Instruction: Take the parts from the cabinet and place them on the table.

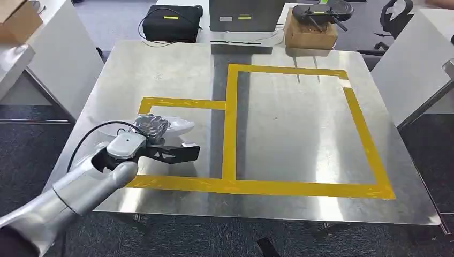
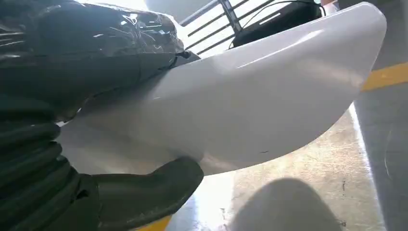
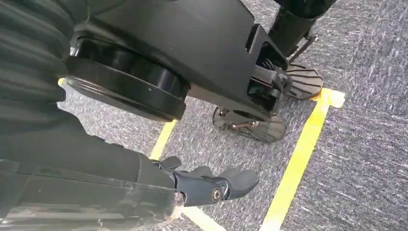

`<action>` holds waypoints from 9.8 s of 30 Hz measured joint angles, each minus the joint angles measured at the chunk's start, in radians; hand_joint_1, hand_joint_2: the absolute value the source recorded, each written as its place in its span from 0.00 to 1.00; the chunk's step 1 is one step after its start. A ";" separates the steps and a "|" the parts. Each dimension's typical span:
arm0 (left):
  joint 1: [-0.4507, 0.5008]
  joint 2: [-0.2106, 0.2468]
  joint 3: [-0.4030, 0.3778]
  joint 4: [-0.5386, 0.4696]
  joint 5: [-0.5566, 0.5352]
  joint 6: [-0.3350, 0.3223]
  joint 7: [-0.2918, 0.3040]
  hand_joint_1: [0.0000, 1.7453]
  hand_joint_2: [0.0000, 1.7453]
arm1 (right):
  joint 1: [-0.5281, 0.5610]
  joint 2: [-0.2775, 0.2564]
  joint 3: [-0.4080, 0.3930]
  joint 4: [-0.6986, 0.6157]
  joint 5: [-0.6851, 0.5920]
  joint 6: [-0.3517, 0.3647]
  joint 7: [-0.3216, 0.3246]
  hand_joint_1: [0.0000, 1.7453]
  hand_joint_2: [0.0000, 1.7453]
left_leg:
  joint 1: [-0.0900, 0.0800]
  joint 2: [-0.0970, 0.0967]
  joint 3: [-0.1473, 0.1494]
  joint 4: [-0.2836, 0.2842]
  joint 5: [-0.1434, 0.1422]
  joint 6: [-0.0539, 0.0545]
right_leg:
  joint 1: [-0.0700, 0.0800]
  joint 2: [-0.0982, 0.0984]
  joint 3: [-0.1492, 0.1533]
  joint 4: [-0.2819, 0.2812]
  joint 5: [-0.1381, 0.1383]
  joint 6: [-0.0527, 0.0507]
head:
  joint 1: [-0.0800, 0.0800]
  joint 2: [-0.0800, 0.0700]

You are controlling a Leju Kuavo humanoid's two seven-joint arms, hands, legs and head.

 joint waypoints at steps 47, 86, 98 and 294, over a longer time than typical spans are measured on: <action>0.169 0.444 0.318 -0.790 0.137 0.017 0.248 0.00 0.00 | 0.078 0.000 0.024 0.007 -0.108 -0.042 -0.065 0.00 1.00 | -0.009 0.054 0.023 -0.014 -0.009 0.000 | -0.002 0.035 0.012 0.000 0.000 -0.001 | -0.002 0.000; 1.186 0.286 1.911 -0.822 -0.261 -0.571 0.249 0.00 0.00 | 0.084 -0.003 0.026 0.010 -0.111 -0.020 -0.018 0.00 1.00 | -0.008 0.023 0.034 -0.018 -0.016 -0.003 | -0.002 0.013 0.031 -0.011 -0.010 -0.007 | -0.006 0.000; 1.096 0.135 1.979 -0.607 -0.211 -0.493 0.249 0.00 0.00 | 0.070 -0.004 0.026 0.010 -0.108 -0.013 -0.027 0.00 1.00 | -0.005 0.018 0.034 -0.018 -0.016 -0.003 | -0.003 0.012 0.030 -0.015 -0.011 -0.006 | -0.006 0.000; 0.729 -0.311 2.350 0.979 -0.752 0.322 -0.543 0.00 0.00 | 0.061 -0.078 0.050 -0.010 -0.208 -0.108 -0.071 0.00 1.00 | 0.012 0.003 0.076 0.101 -0.053 -0.059 | -0.020 -0.018 -0.079 -0.015 0.098 -0.007 | -0.027 0.000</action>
